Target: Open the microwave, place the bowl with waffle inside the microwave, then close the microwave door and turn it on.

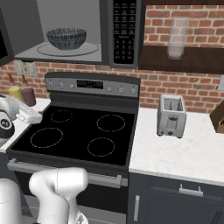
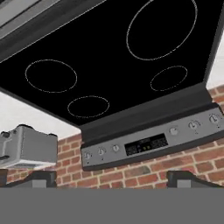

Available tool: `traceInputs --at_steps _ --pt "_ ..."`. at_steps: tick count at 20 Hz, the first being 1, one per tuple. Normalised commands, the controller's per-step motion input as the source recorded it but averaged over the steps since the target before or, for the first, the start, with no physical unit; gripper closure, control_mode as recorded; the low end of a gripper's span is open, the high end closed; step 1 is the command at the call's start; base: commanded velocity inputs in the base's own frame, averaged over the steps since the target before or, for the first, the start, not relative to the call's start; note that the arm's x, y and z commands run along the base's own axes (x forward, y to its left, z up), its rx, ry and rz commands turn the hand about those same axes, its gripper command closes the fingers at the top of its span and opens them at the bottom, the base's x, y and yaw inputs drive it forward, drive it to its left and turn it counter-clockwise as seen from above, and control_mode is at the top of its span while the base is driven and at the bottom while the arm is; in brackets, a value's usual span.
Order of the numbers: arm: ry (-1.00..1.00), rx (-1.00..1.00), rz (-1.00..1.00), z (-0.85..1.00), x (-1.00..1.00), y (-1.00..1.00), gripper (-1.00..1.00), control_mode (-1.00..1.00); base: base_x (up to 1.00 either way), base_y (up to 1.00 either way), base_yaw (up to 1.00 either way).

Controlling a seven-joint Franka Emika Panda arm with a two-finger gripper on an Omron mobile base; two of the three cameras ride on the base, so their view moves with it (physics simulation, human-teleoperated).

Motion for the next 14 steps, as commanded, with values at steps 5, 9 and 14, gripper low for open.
traceInputs --at_steps 5,9,14 --pt "-0.39 -0.14 0.0 -0.17 -0.47 0.35 -1.0 -1.0 0.0 0.0 0.0" --pt "-0.37 -0.14 0.0 -0.05 -0.28 0.57 -1.0 -1.0 0.0 0.0 0.0" --pt "-0.34 -0.16 -0.01 0.0 -0.22 0.73 -1.0 -1.0 0.0 0.0 0.0"
